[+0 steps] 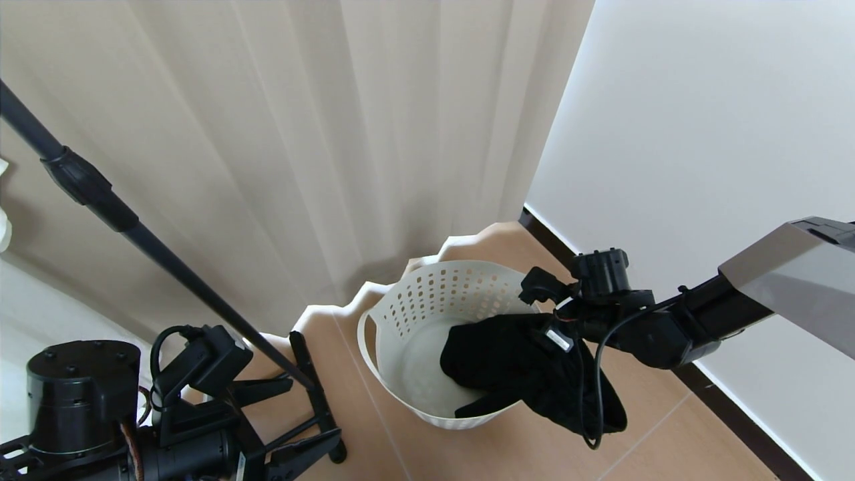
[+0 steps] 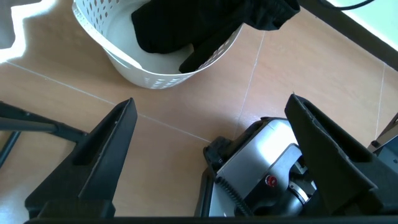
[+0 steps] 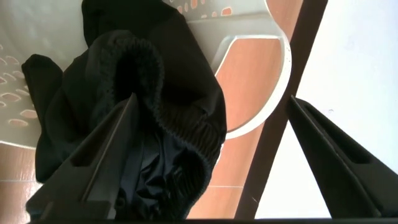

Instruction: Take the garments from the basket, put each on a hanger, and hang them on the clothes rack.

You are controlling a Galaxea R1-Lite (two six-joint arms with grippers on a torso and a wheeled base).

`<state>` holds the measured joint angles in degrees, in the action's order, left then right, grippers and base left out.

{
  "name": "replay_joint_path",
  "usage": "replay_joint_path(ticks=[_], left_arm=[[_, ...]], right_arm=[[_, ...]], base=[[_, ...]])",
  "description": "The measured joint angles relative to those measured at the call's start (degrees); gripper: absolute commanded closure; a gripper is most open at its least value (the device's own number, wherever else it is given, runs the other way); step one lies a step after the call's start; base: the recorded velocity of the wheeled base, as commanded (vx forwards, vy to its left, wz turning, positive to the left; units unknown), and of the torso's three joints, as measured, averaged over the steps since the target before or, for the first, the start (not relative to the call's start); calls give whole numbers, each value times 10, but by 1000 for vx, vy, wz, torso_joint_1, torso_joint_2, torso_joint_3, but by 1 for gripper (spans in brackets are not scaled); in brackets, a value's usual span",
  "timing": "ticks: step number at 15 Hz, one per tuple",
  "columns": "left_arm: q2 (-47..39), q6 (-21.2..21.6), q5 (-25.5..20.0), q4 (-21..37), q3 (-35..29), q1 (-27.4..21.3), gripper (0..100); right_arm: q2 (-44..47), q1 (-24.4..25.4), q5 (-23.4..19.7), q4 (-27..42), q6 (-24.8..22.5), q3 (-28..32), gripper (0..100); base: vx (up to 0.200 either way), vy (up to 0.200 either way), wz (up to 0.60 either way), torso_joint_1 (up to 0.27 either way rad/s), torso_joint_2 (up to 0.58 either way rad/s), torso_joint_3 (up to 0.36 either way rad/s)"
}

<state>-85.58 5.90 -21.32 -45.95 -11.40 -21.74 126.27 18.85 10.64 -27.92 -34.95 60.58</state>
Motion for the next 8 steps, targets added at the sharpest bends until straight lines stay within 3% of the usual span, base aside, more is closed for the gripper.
replay_joint_path(ticks=[8], left_arm=[[-3, -3, 0, 0, 1, -6, 0]], right_arm=[[26, -3, -8, 0, 0, 18, 0]], base=[[0, 0, 0, 0, 0, 0]])
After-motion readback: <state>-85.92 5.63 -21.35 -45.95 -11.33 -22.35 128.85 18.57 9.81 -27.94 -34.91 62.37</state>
